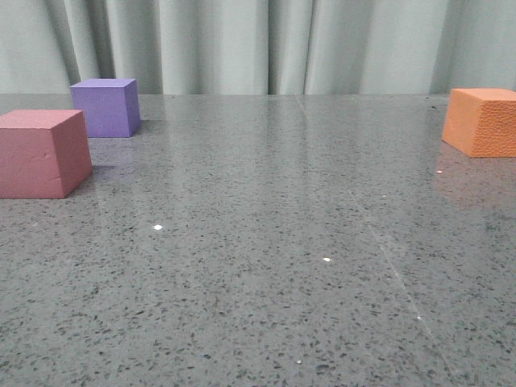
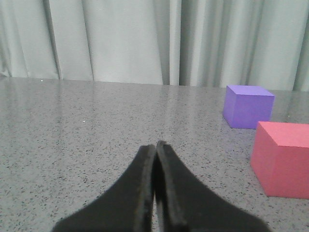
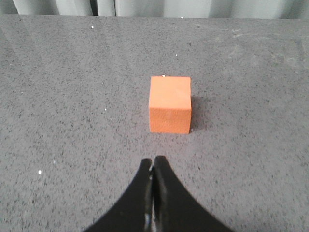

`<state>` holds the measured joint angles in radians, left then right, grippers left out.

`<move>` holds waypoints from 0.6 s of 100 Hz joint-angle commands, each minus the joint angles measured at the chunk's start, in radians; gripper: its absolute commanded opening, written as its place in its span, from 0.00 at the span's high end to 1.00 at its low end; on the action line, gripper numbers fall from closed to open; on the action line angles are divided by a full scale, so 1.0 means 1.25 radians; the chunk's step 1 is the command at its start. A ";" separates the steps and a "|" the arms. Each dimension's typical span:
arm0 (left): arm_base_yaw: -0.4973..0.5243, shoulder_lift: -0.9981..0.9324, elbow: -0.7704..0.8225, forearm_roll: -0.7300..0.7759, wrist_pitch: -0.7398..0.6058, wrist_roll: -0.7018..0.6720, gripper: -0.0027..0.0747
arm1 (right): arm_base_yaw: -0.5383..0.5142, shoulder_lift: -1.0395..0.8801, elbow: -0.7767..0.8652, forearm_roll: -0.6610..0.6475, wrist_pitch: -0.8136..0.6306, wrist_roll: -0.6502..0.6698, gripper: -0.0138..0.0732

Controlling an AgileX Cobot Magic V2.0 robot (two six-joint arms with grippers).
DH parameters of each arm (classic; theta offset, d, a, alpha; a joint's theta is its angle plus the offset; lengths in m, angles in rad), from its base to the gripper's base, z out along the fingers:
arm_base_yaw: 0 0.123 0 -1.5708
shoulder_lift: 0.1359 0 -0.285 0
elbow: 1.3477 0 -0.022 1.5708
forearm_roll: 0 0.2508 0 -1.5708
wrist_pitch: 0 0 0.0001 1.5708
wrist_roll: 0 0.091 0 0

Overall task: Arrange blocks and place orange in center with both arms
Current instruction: 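Move the right gripper above the orange cube, opening it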

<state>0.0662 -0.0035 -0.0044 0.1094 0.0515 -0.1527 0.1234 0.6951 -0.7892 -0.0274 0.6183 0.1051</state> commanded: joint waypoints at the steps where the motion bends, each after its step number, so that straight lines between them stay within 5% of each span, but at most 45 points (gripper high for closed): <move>1: 0.002 -0.027 0.043 -0.004 -0.066 -0.002 0.98 | -0.001 0.056 -0.061 -0.002 -0.050 -0.007 0.92; 37: 0.002 -0.027 0.043 -0.004 -0.066 -0.002 0.98 | -0.001 0.129 -0.074 -0.002 -0.041 -0.007 0.85; 46: 0.002 -0.027 0.043 -0.004 -0.066 -0.002 0.98 | -0.001 0.129 -0.074 -0.002 -0.039 -0.007 0.66; 60: 0.002 -0.027 0.043 -0.004 -0.066 -0.002 0.98 | -0.001 0.129 -0.074 -0.002 -0.031 -0.007 0.15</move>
<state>0.0662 -0.0035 -0.0044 0.1094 0.0515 -0.1527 0.1234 0.8599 -0.8457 -0.0274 0.6316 0.1051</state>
